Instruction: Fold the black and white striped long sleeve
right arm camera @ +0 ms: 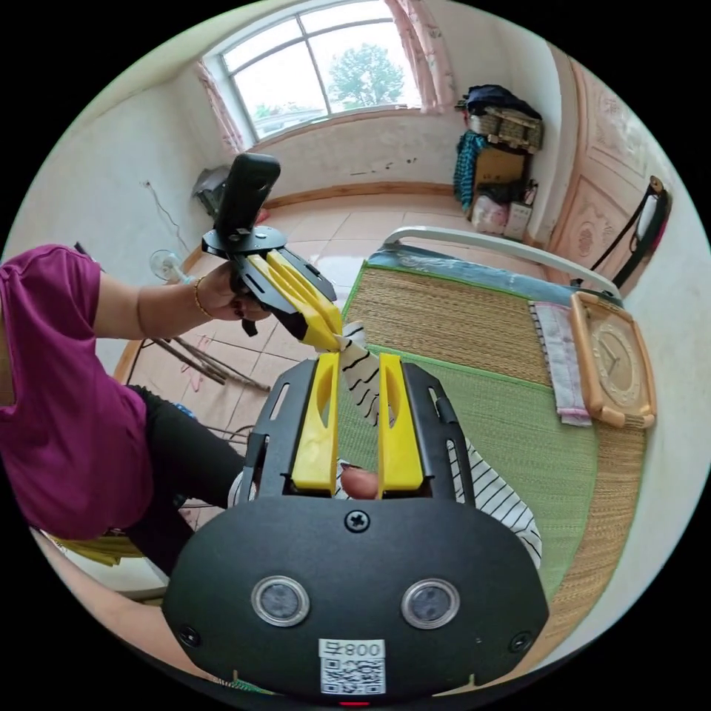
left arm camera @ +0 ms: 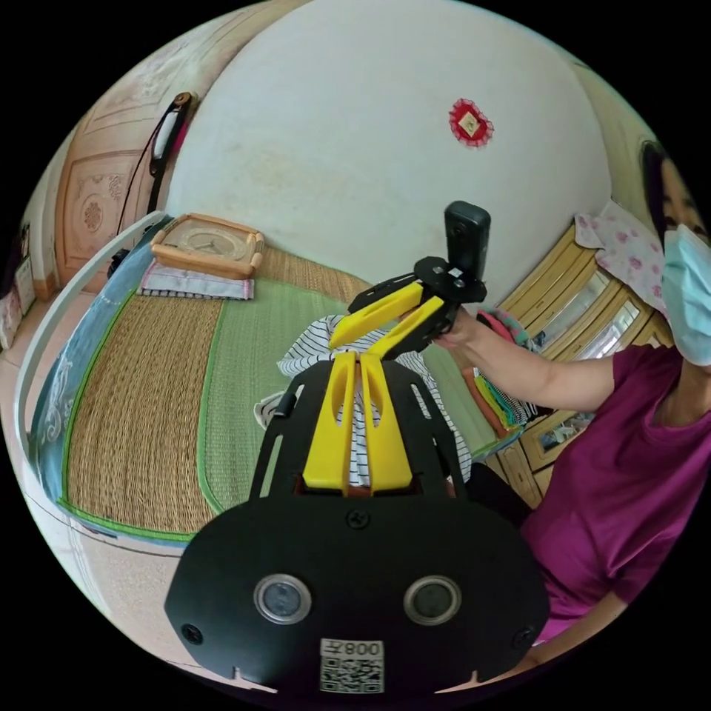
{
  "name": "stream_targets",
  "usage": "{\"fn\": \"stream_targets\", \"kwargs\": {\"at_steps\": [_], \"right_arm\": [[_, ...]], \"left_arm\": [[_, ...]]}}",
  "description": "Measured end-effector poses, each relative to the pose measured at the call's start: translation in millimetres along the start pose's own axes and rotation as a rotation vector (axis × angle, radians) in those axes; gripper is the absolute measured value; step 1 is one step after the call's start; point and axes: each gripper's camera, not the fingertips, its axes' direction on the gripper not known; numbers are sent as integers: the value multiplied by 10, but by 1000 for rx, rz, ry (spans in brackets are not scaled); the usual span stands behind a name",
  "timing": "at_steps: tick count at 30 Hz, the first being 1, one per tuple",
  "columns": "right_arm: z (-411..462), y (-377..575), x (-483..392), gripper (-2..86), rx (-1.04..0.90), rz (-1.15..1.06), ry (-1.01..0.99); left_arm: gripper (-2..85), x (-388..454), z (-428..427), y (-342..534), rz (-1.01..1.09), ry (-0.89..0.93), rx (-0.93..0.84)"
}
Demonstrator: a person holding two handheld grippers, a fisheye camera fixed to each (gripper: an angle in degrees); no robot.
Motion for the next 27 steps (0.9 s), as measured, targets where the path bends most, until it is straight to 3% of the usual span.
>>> {"fn": "stream_targets", "kwargs": {"at_steps": [7,10,13,16,20,23,27], "right_arm": [[-3,-47,91,26,7,-5,-44],[2,-40,95,15,-7,5,15],[-43,-8,137,11,15,15,15],[-85,32,196,9,46,26,5],[-65,112,274,7,48,36,9],[-38,210,349,6,40,52,43],[-157,429,653,6,115,135,69]], "left_arm": [[34,15,-103,-114,11,43,41],[74,-172,-242,44,-45,39,126],[112,-496,-70,264,-142,19,94],[129,-792,298,452,-217,141,76],[104,-1066,638,584,-273,393,224],[32,-1056,637,656,-284,384,323],[16,-904,549,637,-251,344,385]]}}
